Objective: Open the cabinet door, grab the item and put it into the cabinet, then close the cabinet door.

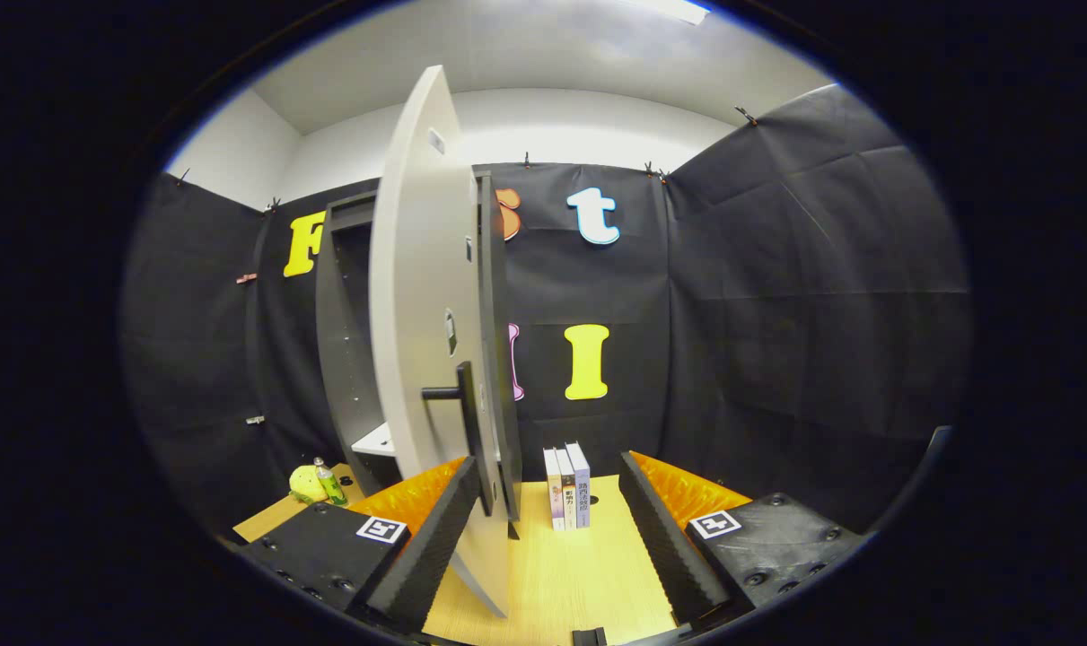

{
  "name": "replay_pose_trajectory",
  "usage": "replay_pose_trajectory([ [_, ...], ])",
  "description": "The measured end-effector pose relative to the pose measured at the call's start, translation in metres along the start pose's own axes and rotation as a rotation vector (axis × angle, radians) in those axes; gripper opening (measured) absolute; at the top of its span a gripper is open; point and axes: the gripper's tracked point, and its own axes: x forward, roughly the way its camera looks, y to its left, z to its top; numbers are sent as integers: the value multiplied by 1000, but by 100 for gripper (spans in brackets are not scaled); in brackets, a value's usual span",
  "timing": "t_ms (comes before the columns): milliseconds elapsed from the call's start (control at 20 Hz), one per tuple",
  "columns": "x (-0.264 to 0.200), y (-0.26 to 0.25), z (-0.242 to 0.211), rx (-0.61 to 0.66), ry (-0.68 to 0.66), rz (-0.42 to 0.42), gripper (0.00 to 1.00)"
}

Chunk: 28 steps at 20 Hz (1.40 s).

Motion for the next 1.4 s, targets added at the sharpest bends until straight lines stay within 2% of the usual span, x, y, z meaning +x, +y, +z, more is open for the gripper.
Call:
replay_pose_trajectory([
  [250,50,-4,-11,-53,12,-22,98],
  [450,52,-1,-8,-37,15,-28,96],
  [650,50,9,-7,-94,5,-47,96],
  [950,46,83,-16,-49,31,55,96],
  [1400,71,202,-29,-23,64,140,96],
])
